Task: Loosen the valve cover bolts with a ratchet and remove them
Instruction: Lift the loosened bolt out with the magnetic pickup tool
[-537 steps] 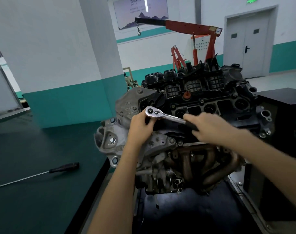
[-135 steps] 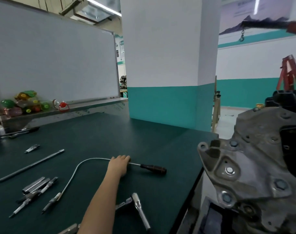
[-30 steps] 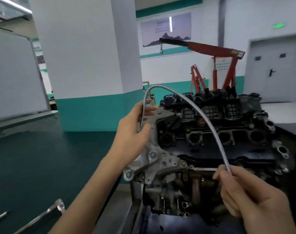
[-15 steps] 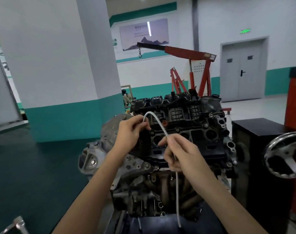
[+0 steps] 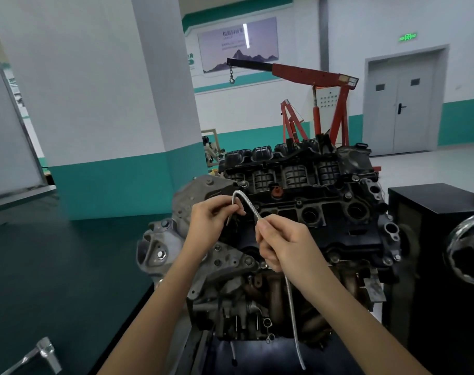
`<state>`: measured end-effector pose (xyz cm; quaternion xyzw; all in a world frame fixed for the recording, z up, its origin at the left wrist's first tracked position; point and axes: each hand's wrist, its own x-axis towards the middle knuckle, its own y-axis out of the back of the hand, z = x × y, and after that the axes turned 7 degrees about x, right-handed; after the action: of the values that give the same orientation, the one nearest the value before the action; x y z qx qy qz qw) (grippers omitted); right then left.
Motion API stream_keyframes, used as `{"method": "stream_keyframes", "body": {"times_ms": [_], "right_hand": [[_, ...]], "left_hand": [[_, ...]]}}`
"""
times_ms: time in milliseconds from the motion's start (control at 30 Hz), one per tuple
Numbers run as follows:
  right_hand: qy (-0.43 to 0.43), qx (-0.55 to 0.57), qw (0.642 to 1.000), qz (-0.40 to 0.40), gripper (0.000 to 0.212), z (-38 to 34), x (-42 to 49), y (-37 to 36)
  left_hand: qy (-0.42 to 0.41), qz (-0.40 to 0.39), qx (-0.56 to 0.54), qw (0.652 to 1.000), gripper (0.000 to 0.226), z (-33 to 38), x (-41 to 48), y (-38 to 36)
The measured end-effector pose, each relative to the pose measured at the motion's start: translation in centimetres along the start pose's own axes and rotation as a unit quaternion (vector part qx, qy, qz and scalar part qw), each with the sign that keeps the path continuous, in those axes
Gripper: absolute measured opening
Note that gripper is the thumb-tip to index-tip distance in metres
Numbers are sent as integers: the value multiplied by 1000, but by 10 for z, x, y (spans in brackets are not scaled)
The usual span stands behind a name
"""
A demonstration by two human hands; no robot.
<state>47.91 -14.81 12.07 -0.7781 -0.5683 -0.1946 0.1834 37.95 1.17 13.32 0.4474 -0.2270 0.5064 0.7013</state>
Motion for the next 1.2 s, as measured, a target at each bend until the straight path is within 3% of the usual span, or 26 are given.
{"method": "stream_keyframes", "body": {"times_ms": [200, 367, 533, 667, 800, 933, 1200], "right_hand": [[-22, -25, 999, -4, 33, 12, 8, -6], [-55, -83, 995, 12, 32, 24, 27, -14], [-42, -147, 987, 56, 31, 26, 45, -31], [-47, -203, 975, 72, 32, 21, 56, -43], [-19, -217, 971, 97, 35, 14, 56, -39], [20, -207, 971, 123, 36, 1, 50, -34], [31, -100, 985, 141, 36, -23, 40, -24]], "left_hand": [[31, 15, 9, 999, 21, -16, -7, -8], [-2, -4, 170, 985, 8, -31, -2, -10], [-24, -10, 267, 963, 17, -30, -1, -13], [12, 17, 236, 971, 23, -32, -3, -13], [17, 8, 152, 988, 11, -25, -3, -4], [56, 57, 94, 992, 17, -25, -4, 4], [125, 110, 91, 982, 16, -43, -18, 17]]}}
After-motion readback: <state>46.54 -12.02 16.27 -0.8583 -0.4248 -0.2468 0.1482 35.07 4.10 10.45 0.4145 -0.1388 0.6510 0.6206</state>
